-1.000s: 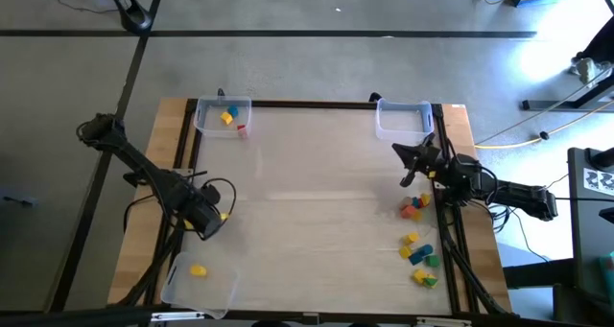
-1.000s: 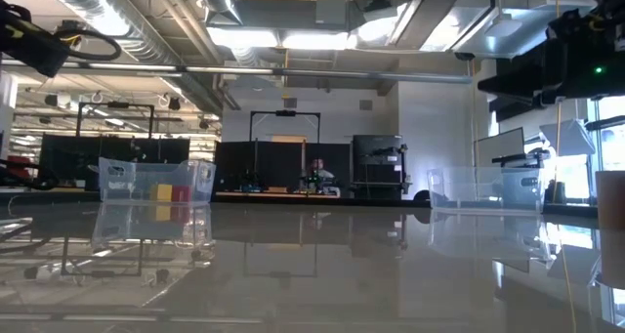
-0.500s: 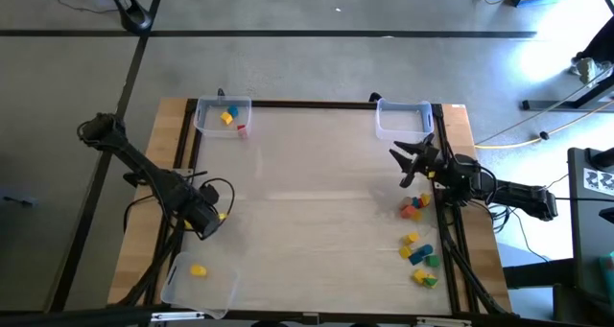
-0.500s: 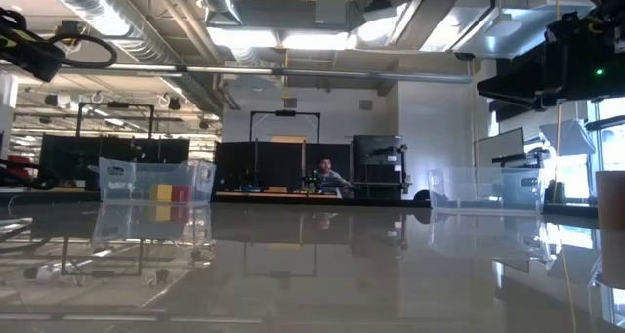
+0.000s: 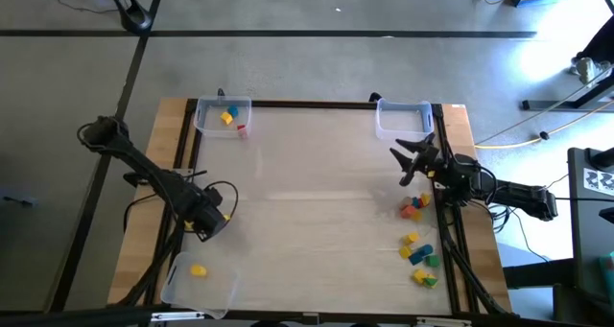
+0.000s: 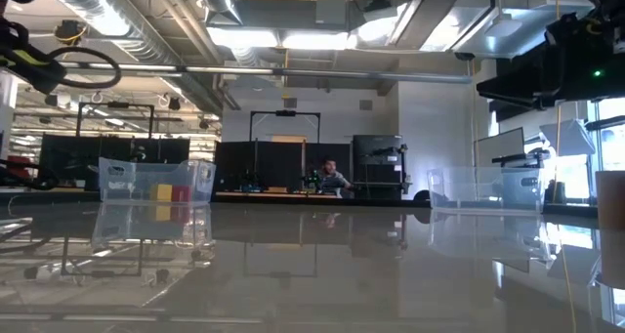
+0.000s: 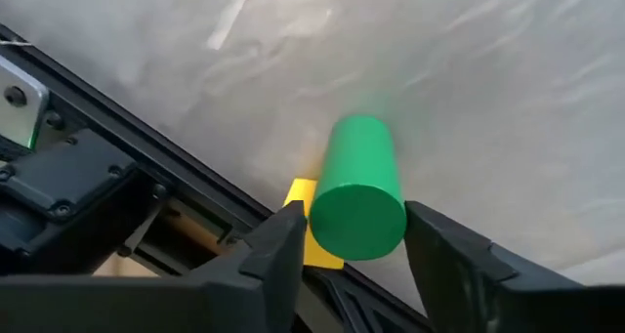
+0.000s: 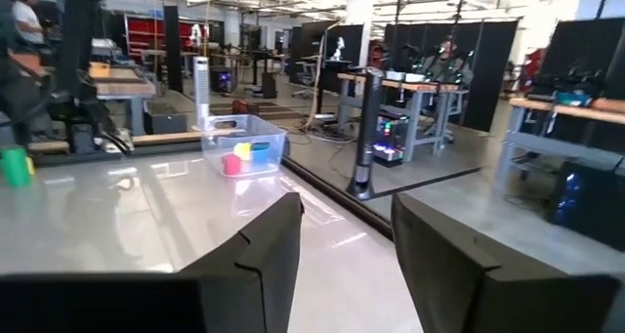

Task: Sort blocks by size
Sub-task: Put the left green cylinder block into the bottom transparent bin

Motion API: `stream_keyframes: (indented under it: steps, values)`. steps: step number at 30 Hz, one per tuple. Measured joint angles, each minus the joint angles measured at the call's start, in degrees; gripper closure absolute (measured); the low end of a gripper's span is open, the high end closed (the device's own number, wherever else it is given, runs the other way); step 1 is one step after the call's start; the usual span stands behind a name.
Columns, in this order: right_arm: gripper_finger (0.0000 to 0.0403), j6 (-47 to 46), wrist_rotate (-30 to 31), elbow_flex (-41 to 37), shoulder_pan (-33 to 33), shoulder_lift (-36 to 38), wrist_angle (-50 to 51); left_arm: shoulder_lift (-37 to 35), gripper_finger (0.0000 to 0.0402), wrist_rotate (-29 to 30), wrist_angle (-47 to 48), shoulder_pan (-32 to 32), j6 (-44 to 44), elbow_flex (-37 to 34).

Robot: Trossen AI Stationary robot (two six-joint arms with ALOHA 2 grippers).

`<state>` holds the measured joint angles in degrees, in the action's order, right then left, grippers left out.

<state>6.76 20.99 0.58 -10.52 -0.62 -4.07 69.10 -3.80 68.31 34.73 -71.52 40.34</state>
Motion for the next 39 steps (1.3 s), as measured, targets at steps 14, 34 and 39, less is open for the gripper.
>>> stream_keyframes:
  steps: [14,34,39]
  values:
    - [0.0242,4.36,1.47,0.0,0.0,0.0,-3.5,-0.66,0.0298,0.59,2.93,0.04,-1.05,4.52]
    - [0.0242,20.89,8.25,0.0,0.0,0.0,-21.67,1.34,0.0298,-10.29,8.58,3.84,-9.13,30.38]
    - [0.0242,22.39,9.48,0.0,0.0,0.0,-24.57,4.98,0.0298,-8.98,2.91,7.86,-14.45,33.0]
